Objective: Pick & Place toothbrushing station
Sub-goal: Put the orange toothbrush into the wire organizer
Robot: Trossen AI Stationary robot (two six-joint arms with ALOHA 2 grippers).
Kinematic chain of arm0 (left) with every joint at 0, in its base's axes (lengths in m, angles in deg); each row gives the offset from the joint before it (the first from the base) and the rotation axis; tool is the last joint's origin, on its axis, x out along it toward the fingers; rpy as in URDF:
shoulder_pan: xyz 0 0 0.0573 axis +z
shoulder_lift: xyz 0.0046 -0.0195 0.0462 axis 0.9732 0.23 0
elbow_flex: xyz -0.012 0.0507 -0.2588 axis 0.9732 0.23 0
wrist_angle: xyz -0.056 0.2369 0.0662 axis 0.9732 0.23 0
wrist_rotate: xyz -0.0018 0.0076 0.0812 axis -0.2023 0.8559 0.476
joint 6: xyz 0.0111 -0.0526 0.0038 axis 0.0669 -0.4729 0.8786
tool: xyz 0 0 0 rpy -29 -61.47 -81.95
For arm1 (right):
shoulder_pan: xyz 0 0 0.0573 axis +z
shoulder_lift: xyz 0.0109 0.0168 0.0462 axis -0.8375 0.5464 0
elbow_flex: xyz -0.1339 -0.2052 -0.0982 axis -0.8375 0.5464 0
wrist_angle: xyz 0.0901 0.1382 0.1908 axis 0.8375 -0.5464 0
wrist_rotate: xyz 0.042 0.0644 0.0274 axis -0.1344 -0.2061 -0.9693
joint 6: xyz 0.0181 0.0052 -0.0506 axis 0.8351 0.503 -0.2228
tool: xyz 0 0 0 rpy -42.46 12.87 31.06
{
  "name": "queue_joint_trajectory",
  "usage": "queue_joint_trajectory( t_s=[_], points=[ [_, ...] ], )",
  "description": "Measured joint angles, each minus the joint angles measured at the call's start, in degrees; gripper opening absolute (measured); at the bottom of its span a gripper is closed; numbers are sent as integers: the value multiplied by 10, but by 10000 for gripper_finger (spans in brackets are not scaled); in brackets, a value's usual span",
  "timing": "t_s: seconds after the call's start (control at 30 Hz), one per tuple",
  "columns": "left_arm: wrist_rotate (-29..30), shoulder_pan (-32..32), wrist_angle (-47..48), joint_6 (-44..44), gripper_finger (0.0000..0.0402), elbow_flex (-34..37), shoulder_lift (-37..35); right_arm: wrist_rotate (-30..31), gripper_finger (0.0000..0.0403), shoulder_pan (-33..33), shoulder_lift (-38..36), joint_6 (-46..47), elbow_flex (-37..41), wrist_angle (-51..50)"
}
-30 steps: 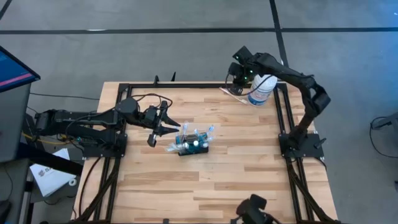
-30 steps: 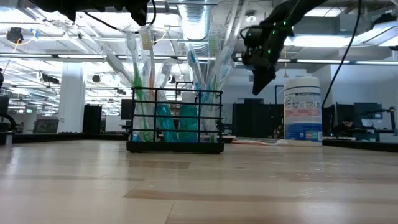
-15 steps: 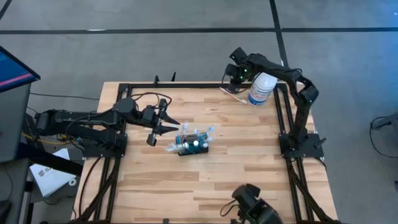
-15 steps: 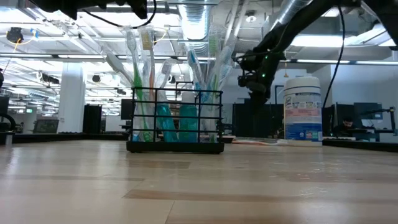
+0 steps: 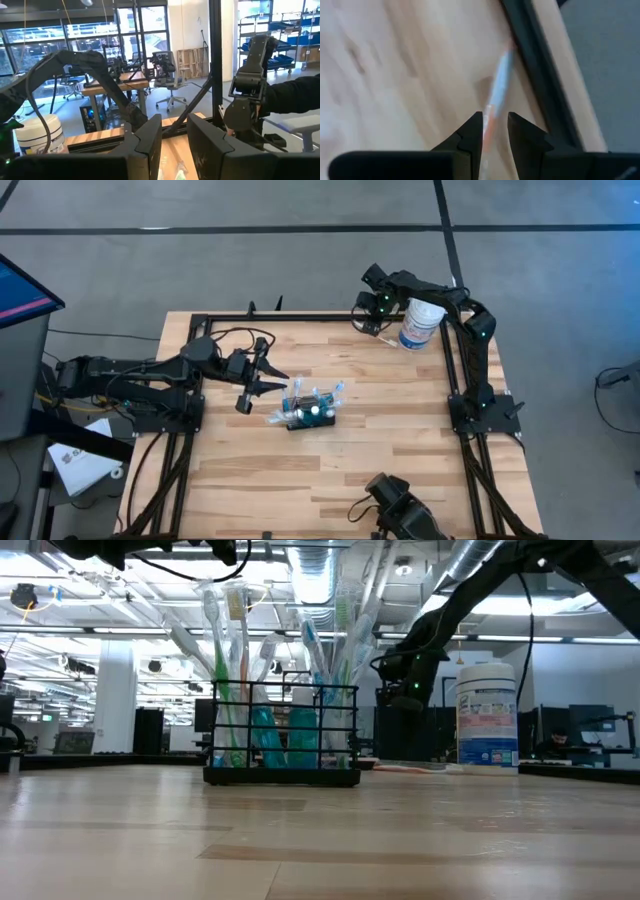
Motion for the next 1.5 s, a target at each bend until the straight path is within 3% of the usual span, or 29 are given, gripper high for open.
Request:
queue_joint_trajectory(
  t_s=[0.53,1.5],
  points=[
    [0,0,0,0,86,0,0,-46,81,0,-2,0,29,35],
    [0,0,1,0,86,0,0,-44,82,-22,-2,19,75,112]
  ],
)
